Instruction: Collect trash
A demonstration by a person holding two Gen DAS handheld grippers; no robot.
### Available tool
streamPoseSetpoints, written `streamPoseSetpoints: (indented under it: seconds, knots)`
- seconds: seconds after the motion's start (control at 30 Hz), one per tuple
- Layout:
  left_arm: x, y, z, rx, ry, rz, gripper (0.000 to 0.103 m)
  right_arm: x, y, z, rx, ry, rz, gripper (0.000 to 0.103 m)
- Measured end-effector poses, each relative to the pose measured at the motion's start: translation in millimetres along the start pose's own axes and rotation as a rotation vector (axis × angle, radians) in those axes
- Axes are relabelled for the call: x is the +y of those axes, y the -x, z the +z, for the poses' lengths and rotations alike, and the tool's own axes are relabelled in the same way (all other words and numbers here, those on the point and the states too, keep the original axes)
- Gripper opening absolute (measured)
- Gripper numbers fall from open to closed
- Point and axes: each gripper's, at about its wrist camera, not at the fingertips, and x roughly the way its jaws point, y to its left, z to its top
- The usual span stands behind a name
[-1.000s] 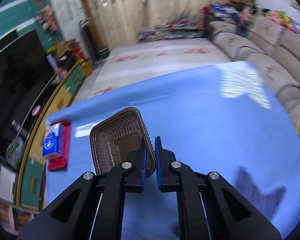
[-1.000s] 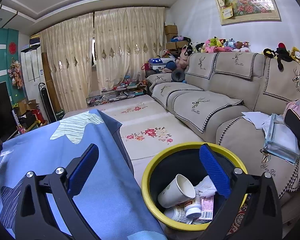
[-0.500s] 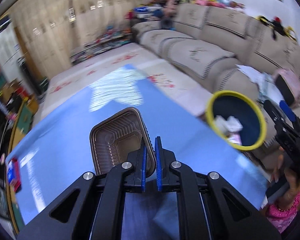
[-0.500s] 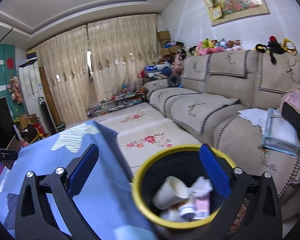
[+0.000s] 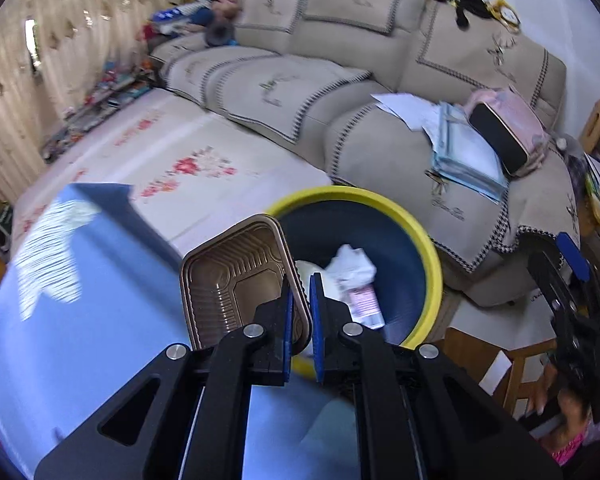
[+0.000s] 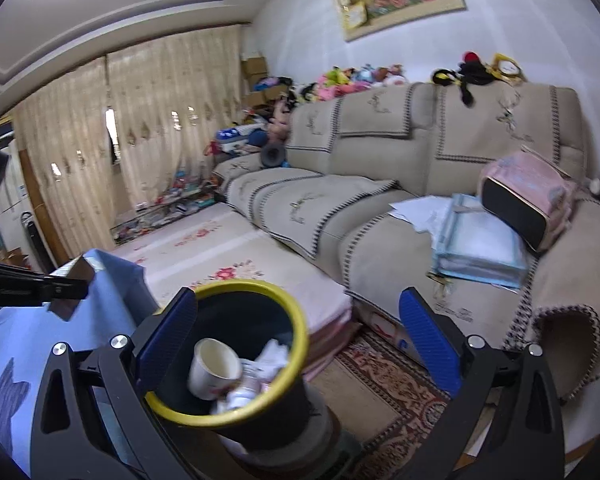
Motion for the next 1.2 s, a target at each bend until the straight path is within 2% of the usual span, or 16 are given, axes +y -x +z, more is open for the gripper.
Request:
streamPoseSetpoints:
  seconds: [0.2, 0.4, 0.43, 0.5, 0.6, 0.63, 0.7, 0.77, 0.8, 0.87, 0.9, 1.07, 1.2]
  knots:
    - [-34, -74, 21, 0.087, -0.019, -0.028, 0.009, -27, 1, 1, -0.012, -0.041, -0.031, 0.096]
    - [-52, -130, 23, 0.145, -0.037, -0.018, 0.01, -45, 9, 2, -0.028, -0.065, -0.067, 0.096]
    - [-55, -138, 22, 0.153, -0.041, -0.009, 0.014, -47, 9, 3, -0.024, -0.065, -0.07, 0.096]
    - [-58, -151, 20, 0.171, -0.04, 0.02, 0.043, -50, 9, 3, -0.021, -0.073, -0.074, 0.096]
    - [-55, -151, 15, 0.166, -0.013, 0.028, 0.048, -47, 11, 3, -0.019, -0.065, -0.064, 0.096]
    - [-51, -144, 11, 0.162, -0.008, 0.033, 0.051, -45, 12, 3, -0.02, -0.06, -0.057, 0.096]
    - [-43, -124, 5, 0.139, 0.01, 0.046, 0.065, -39, 14, 4, -0.016, -0.048, -0.039, 0.096]
    - [-35, -96, -5, 0.101, 0.029, 0.061, 0.072, -32, 16, 4, -0.01, -0.038, -0.013, 0.096]
    - [-29, -76, -12, 0.069, 0.041, 0.075, 0.076, -28, 16, 4, -0.006, -0.031, 0.001, 0.096]
    - [-14, -35, -28, -0.006, 0.076, 0.103, 0.094, -14, 17, 3, 0.011, -0.003, 0.039, 0.096]
    - [-6, -18, -36, -0.036, 0.091, 0.12, 0.097, -6, 18, 2, 0.021, 0.014, 0.058, 0.096]
    - [35, 67, -93, -0.168, 0.202, 0.235, 0.098, 38, 25, -6, 0.066, 0.108, 0.164, 0.096]
    - [63, 134, -163, -0.275, 0.294, 0.405, 0.098, 75, 36, -14, 0.092, 0.164, 0.268, 0.096]
